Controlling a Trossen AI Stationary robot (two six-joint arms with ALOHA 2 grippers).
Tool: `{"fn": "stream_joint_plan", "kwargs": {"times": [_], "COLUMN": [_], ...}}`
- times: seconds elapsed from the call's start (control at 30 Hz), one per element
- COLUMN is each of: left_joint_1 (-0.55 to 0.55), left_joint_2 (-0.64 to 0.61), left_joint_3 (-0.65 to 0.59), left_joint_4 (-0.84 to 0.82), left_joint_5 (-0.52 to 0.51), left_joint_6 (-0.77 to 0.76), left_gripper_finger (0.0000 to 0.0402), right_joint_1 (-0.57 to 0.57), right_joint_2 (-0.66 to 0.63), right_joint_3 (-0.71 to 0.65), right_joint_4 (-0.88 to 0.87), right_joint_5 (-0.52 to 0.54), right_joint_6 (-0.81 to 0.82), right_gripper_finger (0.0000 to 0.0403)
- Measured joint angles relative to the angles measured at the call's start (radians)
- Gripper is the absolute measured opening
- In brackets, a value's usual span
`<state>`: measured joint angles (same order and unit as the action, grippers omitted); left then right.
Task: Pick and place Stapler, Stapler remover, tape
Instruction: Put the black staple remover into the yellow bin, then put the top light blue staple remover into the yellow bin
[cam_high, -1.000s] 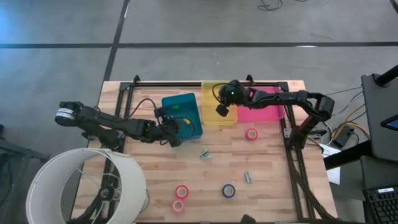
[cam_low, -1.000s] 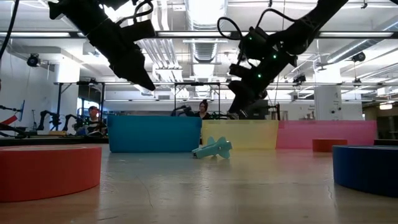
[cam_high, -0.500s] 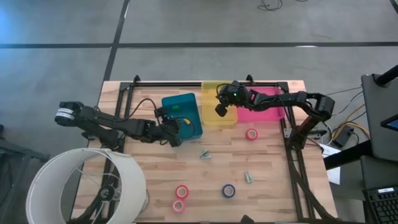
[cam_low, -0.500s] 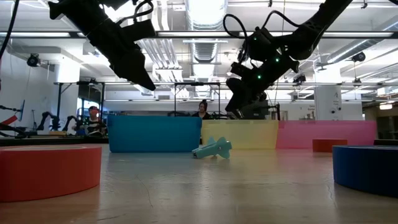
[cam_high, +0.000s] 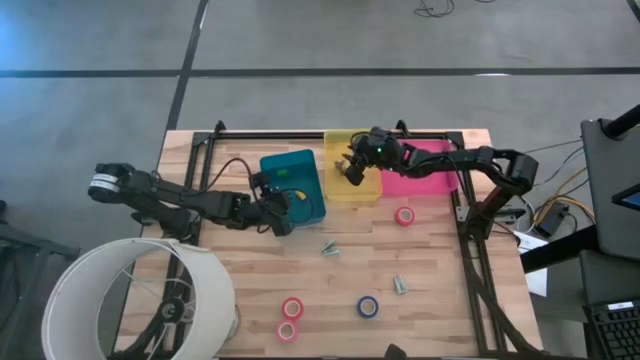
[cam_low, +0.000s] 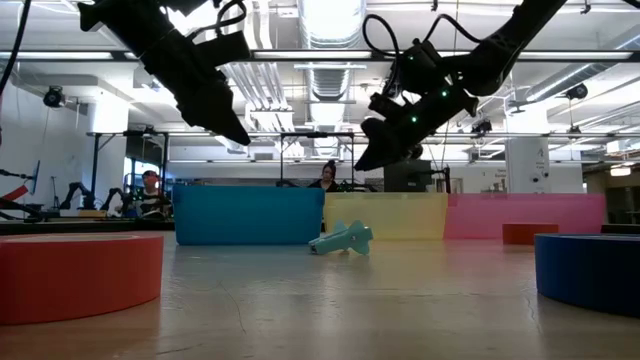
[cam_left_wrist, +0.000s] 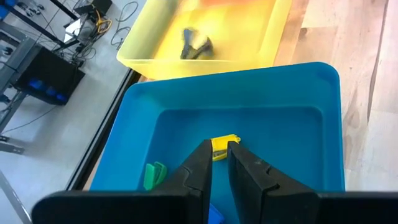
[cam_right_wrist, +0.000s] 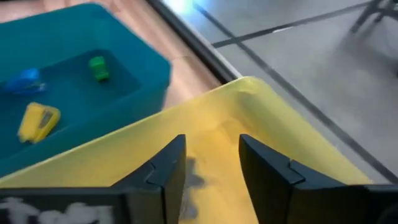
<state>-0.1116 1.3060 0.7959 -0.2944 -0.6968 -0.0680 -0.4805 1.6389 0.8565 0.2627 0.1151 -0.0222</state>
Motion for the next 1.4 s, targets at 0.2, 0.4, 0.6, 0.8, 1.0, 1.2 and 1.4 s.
{"fn": "stream_joint_plan", "kwargs": {"times": [0.2, 0.4, 0.6, 0.8, 1.0, 1.2, 1.4], "left_joint_1": [0.0, 0.0, 0.0, 0.0, 0.0, -0.001, -0.001], "left_joint_2": [0.0, 0.0, 0.0, 0.0, 0.0, 0.0, 0.0], "left_joint_3": [0.0, 0.0, 0.0, 0.0, 0.0, 0.0, 0.0], "left_joint_4": [0.017, 0.042, 0.058, 0.06, 0.059, 0.058, 0.058], "left_joint_5": [0.0, 0.0, 0.0, 0.0, 0.0, 0.005, 0.036], "left_joint_6": [0.029, 0.077, 0.1, 0.124, 0.121, 0.095, 0.065], "left_gripper_finger": [0.0053, 0.0053, 0.0053, 0.0053, 0.0053, 0.0053, 0.0053], "right_joint_1": [0.008, 0.02, 0.025, 0.024, 0.045, 0.082, 0.183], "right_joint_2": [0.07, 0.165, 0.227, 0.272, 0.303, 0.24, 0.134], "right_joint_3": [0.002, 0.081, 0.207, 0.362, 0.487, 0.526, 0.515], "right_joint_4": [0.147, 0.191, 0.183, 0.024, -0.279, -0.56, -0.766], "right_joint_5": [0.009, -0.021, -0.143, -0.144, -0.142, -0.112, -0.113], "right_joint_6": [0.011, 0.024, 0.023, 0.013, -0.081, -0.087, -0.022], "right_gripper_finger": [0.0166, 0.0166, 0.0166, 0.0166, 0.0158, 0.0139, 0.0135]}}
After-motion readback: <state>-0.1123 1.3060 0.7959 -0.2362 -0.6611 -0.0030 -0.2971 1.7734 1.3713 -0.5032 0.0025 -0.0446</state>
